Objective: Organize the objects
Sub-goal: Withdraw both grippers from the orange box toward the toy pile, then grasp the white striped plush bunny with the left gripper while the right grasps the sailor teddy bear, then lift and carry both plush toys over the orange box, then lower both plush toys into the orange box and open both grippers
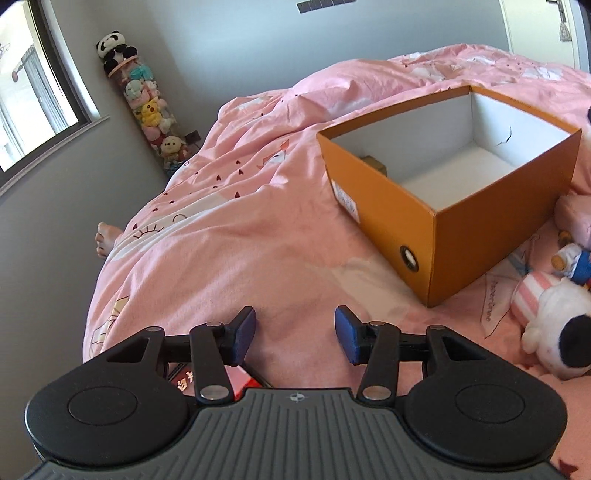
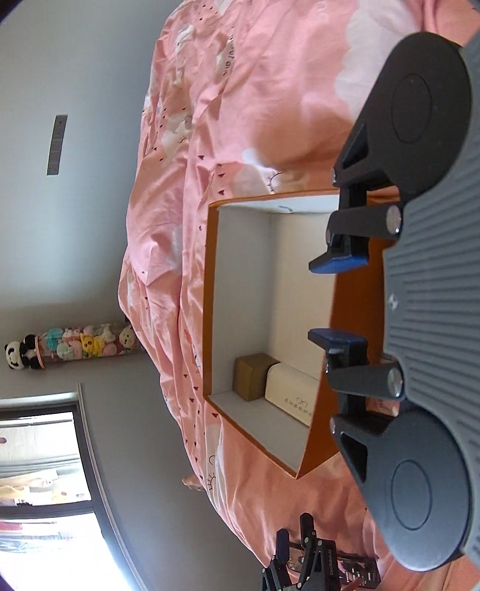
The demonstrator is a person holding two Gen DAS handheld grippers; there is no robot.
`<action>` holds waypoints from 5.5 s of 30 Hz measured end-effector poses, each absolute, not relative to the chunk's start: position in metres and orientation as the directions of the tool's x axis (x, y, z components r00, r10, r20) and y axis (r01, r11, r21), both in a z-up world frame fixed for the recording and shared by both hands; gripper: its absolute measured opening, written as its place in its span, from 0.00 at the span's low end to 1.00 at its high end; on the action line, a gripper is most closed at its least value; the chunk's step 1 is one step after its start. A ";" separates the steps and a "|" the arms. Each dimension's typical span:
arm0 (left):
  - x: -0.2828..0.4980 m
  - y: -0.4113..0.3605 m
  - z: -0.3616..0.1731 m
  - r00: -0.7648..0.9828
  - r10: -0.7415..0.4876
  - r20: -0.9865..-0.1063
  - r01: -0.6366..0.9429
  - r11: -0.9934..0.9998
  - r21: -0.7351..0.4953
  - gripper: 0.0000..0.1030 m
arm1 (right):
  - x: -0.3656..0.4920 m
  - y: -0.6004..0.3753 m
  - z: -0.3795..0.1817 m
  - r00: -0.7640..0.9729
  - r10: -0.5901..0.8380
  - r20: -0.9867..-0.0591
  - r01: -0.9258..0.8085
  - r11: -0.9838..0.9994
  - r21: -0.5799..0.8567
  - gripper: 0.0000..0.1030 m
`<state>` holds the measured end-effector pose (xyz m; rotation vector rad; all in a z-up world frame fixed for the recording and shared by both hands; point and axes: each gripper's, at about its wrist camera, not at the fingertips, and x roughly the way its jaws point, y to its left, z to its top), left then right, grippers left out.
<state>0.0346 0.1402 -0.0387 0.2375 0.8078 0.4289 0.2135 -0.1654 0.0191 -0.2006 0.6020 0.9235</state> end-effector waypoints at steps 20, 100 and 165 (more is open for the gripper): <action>0.052 0.086 0.011 0.661 0.206 -0.721 -0.147 0.978 0.145 0.68 | 0.175 -0.151 -0.022 0.218 0.526 -0.822 -0.847 0.520 0.109 0.39; 0.069 0.080 0.049 0.681 -0.065 -0.729 -0.222 0.931 -0.290 0.62 | 0.191 -0.122 0.052 0.110 0.583 -0.805 -0.965 0.256 0.053 0.45; 0.222 0.132 -0.043 0.464 -0.114 -0.879 -0.274 0.924 -0.265 0.74 | 0.353 0.002 -0.067 -0.230 0.434 -0.871 -0.888 0.273 0.370 0.55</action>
